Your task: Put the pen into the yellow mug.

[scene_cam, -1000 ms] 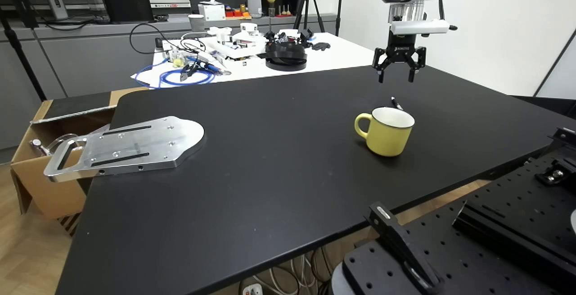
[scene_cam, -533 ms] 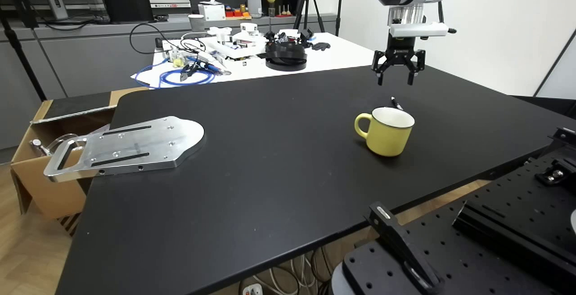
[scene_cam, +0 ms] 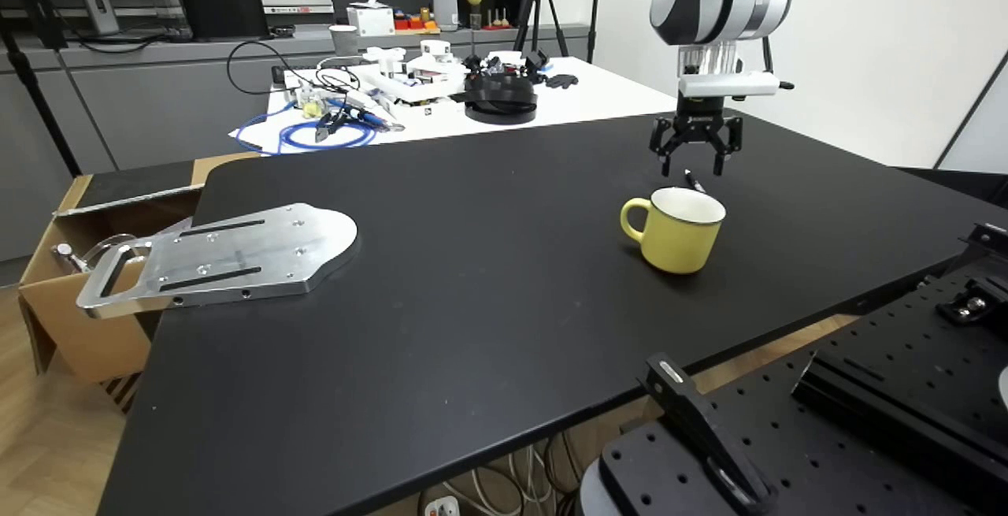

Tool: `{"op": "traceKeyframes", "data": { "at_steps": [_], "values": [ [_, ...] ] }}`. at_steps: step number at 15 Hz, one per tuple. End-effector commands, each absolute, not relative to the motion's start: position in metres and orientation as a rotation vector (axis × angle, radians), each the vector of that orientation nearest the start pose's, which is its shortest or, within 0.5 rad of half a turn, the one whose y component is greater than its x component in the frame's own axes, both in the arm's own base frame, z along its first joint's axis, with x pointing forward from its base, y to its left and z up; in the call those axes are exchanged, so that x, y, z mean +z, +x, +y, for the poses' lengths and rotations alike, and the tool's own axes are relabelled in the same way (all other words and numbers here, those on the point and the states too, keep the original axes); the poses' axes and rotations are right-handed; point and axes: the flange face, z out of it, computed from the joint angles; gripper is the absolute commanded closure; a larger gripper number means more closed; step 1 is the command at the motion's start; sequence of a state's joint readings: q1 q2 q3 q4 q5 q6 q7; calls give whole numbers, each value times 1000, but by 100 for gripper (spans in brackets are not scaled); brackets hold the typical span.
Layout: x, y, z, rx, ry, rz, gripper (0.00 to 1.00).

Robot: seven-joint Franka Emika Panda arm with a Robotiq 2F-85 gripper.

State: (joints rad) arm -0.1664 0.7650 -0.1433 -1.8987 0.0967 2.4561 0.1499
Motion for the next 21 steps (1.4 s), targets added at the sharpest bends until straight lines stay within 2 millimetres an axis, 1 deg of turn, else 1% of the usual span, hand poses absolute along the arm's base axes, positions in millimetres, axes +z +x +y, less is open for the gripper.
{"op": "traceKeyframes", "data": {
  "at_steps": [1, 2, 3, 4, 5, 11, 12, 14, 15, 16, 17, 21],
  "values": [
    [73, 572, -190, 287, -3058, 826, 0],
    [71, 572, -190, 280, -3061, 826, 0],
    [70, 573, -191, 262, -3070, 820, 25],
    [69, 573, -191, 249, -3074, 819, 27],
    [67, 574, -191, 241, -3076, 819, 33],
    [73, 579, -185, 236, -3072, 806, 74],
    [74, 579, -185, 233, -3073, 808, 83],
    [76, 580, -187, 229, -3073, 820, 95],
    [76, 581, -188, 232, -3073, 826, 99],
    [77, 581, -189, 234, -3071, 831, 100],
    [77, 581, -190, 242, -3067, 838, 96],
    [79, 584, -194, 337, -3068, 899, 96]
  ]
}}
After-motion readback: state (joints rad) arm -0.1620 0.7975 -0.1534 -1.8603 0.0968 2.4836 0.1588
